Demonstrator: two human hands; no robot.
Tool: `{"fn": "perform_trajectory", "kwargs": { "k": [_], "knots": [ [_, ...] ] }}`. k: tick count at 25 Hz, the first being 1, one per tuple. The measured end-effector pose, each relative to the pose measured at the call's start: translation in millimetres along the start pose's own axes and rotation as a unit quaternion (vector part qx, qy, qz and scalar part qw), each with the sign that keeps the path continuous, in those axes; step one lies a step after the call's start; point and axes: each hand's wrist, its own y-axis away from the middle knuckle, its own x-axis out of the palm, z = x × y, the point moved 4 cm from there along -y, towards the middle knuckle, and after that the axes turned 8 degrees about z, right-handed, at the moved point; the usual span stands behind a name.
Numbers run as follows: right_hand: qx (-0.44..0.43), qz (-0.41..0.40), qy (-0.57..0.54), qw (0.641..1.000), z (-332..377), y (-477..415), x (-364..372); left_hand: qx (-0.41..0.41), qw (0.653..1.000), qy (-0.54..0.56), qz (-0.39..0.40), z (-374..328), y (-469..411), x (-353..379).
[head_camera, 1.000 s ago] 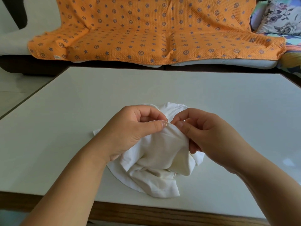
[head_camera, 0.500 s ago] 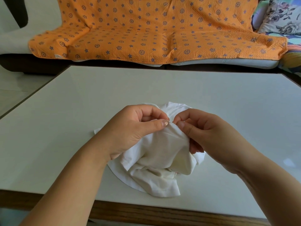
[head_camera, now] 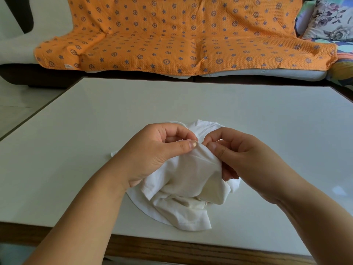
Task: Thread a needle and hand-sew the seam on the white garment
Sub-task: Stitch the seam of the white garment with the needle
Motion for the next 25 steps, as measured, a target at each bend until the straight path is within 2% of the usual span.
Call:
{"fn": "perform_trajectory", "kwargs": {
  "k": [11, 15, 20, 22, 25],
  "knots": [
    [0.02, 0.013, -0.032, 0.999, -10.2, -3.3, 6.4, -0.016, 1.0, -0.006, -0.003, 5.7, -3.1, 3.8],
    [0.018, 0.039, -0.118, 0.992, -15.3, -7.3, 10.8, -0.018, 0.999, 0.029, -0.009, 7.2, -3.2, 7.9],
    [0.04, 0.112, -0.225, 0.967, -16.8, -8.8, 9.6, -0.015, 0.995, 0.097, -0.002, 5.7, -1.5, 9.4],
    [0.047, 0.141, -0.245, 0.958, -17.6, -7.9, 8.5, -0.015, 0.994, 0.111, -0.009, 6.0, -1.1, 6.4],
    [0.043, 0.14, -0.246, 0.958, -16.3, -8.4, 5.4, -0.018, 0.992, 0.124, -0.013, 6.5, -0.9, 4.0]
  ]
}}
